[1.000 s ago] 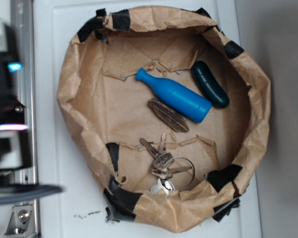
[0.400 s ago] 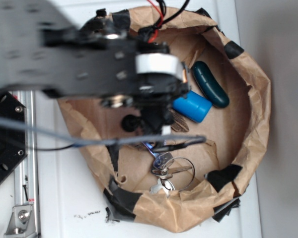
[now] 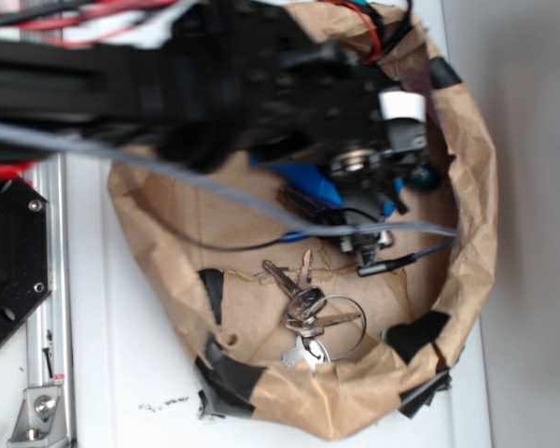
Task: Grab the blue bottle.
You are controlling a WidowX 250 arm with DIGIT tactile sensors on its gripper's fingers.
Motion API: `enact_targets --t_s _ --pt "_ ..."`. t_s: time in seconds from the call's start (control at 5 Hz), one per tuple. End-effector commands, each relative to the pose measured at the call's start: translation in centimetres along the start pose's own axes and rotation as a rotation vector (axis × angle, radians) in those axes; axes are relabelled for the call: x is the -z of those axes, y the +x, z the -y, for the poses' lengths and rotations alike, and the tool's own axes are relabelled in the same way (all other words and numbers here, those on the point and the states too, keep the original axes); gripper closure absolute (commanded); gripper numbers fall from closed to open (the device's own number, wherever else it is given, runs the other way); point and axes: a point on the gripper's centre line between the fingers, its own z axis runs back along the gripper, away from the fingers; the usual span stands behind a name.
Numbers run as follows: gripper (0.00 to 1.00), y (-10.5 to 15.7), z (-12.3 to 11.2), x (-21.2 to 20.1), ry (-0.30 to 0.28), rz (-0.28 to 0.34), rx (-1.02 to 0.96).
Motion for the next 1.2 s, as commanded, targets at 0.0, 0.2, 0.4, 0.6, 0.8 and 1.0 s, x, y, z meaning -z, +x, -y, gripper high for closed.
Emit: enact_targets --t_s 0.0,0.2,0.4,0.6,0.8,1.0 --pt "1.0 1.1 2.8 -1.4 -0.158 -0.168 0.22" --pt "1.0 0.1 3.4 -6.5 -0.091 -0.146 0.277" --pt "1.0 -1.4 4.1 -11.3 0.144 -0.017 0.13" --pt "1.0 -2.1 3.9 -16.1 0.257 0.067 0.039" --pt "1.0 -1.8 4.0 -21.1 0.232 0.068 -0.03" --pt "1.0 -1.8 3.9 -20.9 0.22 0.065 -0.036"
